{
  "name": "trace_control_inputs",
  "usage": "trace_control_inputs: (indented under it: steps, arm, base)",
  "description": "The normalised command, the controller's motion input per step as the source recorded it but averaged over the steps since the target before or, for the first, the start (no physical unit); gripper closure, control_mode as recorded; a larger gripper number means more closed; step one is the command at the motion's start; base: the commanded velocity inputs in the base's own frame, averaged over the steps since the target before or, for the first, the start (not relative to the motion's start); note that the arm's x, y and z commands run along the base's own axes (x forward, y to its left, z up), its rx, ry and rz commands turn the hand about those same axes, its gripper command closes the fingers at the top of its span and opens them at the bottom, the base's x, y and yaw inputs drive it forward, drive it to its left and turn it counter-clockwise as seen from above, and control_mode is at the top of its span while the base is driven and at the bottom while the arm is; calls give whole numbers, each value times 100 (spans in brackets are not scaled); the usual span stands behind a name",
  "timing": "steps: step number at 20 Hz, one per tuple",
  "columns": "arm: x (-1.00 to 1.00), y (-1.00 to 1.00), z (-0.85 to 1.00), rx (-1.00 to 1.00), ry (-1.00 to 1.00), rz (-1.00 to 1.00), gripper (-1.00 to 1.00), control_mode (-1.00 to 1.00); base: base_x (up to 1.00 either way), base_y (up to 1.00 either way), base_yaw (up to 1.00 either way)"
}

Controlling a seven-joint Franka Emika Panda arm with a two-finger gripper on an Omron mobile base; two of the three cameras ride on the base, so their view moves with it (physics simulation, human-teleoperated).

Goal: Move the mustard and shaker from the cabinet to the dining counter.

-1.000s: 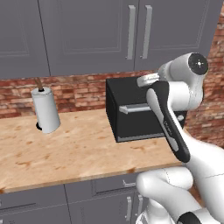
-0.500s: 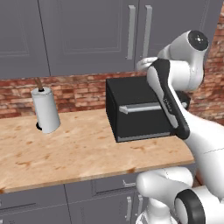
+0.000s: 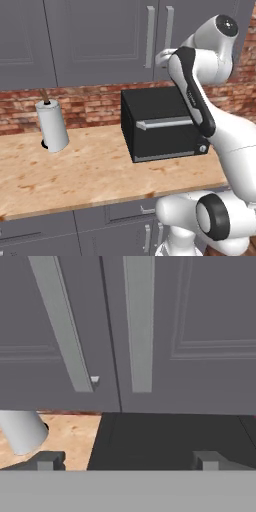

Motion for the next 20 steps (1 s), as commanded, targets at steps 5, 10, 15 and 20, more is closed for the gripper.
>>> trace_control_inputs:
  steps: [5,10,15,20]
  arm:
    - [22,0,23,-1,0,0,-100,-100]
    - [15,0,1,-5,-3,-4,-100,-100]
    - [27,0,0,-5,-12,-1,-100,-100]
    - [33,0,-2,-4,-19,0,-100,-100]
  base:
    - [0,0,0]
    - [0,0,0]
    - [0,0,0]
    - [0,0,0]
